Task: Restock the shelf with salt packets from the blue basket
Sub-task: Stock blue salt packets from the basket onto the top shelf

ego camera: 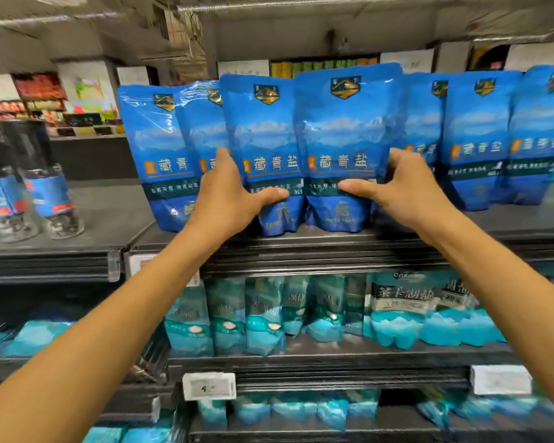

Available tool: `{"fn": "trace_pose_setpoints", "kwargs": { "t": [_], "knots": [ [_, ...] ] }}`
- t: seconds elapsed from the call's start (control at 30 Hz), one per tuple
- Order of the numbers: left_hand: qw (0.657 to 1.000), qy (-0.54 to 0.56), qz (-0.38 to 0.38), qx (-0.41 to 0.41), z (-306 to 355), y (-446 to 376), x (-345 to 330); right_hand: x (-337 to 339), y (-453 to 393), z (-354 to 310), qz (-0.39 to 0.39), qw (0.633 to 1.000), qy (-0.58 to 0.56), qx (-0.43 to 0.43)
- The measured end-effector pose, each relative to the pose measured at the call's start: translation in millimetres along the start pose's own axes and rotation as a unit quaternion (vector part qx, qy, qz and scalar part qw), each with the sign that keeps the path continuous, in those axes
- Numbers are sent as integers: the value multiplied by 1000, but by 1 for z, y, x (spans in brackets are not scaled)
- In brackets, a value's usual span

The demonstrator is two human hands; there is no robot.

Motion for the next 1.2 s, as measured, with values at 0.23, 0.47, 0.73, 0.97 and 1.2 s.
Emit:
{"fn": "trace_pose_setpoints", "kwargs": {
  "t": [0.23,0.47,0.73,0.97,1.2],
  "knots": [
    [983,-183,8,-8,12,15,8,14,1,4,-21,1000,-10,-11],
    [983,-182,2,-31,17,11,1,26,1,17,-43,997,-1,-63],
    [979,-181,47,-74,18,18,2,25,2,24,-43,997,19,-68],
    [983,-166,27,-77,12,25,-5,4,5,11,-15,998,35,-40],
    [980,-172,17,-96,9,30,-9,19,20,16,73,979,171,-84]
  ]
}}
Point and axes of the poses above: each hand's wrist, its own y-axis away from the middle knuckle, its own x-axis out of the back of the hand, z = x × y, the point moved 10 cm from there along -y, towards the middle knuckle, and after that the axes turned 4 degrees about -x, right-handed, at the moved point
